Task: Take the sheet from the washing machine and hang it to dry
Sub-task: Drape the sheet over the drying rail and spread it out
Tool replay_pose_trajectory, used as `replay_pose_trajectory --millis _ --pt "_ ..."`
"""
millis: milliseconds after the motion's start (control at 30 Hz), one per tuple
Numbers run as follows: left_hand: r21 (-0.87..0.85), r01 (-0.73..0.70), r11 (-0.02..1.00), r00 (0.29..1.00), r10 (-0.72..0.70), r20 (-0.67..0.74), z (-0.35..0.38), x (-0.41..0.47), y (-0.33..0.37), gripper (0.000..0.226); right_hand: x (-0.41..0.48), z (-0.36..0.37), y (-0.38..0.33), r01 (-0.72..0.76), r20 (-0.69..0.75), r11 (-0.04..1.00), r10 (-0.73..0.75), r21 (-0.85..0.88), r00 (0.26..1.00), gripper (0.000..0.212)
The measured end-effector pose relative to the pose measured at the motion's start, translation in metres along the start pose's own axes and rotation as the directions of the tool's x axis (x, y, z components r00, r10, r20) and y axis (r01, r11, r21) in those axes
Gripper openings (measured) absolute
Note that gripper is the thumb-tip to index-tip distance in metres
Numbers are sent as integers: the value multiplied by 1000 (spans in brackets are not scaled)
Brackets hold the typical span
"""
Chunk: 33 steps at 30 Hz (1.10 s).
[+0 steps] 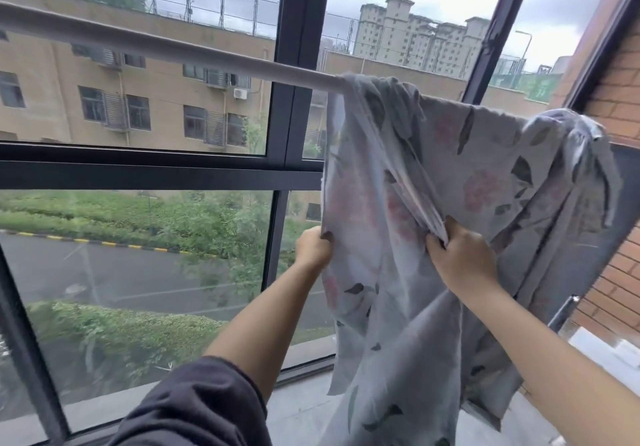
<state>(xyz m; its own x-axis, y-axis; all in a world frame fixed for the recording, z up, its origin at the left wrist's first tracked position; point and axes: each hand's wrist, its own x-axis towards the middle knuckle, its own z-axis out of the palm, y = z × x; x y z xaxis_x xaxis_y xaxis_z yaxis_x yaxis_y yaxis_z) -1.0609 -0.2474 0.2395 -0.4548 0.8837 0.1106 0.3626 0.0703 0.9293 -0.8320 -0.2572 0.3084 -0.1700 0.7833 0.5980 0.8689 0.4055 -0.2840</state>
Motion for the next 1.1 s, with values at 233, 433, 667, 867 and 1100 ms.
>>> replay_pose_trajectory --millis 233,433,667,867,1100 --pt "0 -207 978 896 190 -401 -49 19 -15 34 12 4 26 -6 -13 999 5 -42 1000 17" --pt "546 -324 772 872 468 -143 -62 7 -58 36 8 22 18 36 -30 991 -33 131 999 10" --pt "590 -209 780 977 194 88 -10 -30 -122 37 20 18 -39 188 -128 958 -163 217 978 13" --pt "502 -47 863 997 14 70 -29 -23 -125 34 17 17 -43 89 54 973 -102 212 993 20" --pt "179 -60 982 991 37 130 -48 -18 -88 30 5 22 -47 -43 312 907 -99 419 945 36"
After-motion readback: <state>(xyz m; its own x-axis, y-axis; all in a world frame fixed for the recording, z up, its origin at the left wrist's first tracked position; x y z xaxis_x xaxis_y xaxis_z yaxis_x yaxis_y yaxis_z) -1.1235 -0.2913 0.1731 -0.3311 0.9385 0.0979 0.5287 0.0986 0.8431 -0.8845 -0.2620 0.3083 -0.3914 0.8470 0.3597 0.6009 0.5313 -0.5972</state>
